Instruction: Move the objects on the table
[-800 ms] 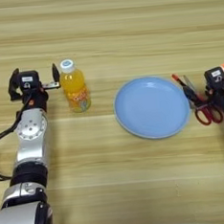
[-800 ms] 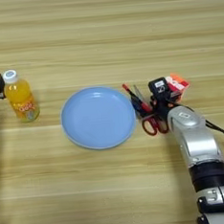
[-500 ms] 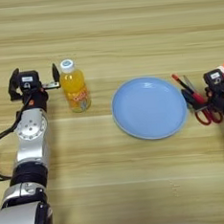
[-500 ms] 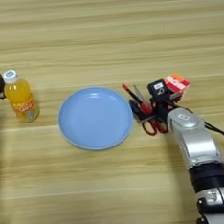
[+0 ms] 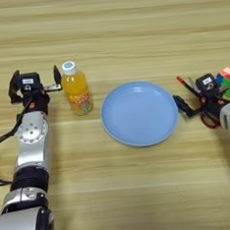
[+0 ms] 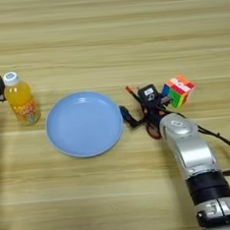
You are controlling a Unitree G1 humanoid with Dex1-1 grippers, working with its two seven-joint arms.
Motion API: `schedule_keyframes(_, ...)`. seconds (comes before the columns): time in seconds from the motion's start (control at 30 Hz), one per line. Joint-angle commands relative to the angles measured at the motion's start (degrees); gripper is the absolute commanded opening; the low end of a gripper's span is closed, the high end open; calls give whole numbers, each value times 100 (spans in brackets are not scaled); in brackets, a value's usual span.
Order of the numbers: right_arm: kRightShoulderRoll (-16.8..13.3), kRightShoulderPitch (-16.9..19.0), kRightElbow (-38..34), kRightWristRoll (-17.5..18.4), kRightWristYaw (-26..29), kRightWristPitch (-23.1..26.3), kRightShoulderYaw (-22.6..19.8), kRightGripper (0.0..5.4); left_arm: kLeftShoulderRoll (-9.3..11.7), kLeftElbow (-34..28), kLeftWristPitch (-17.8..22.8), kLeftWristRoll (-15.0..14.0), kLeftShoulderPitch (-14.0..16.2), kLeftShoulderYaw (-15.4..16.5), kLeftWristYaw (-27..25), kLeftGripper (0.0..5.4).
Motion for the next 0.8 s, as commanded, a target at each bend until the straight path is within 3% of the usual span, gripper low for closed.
schedule_keyframes(0.03,5,-103,8,53,-107,-182,-199,538,-30,-11,79,-24,-13,8,-17,540)
schedule_keyframes(0.43,182,-314,-91,423,-697,-1321,-1069,538,-30,-88,-111,-141,5,159,5,540)
schedule_keyframes(0.63,6,-664,636,496,-1296,-1819,-1727,538,-31,-129,-205,-233,-1,247,8,540)
schedule_keyframes(0.8,-159,-880,1387,346,-1728,-2224,-1972,538,-17,-131,-291,-279,-3,305,-15,540)
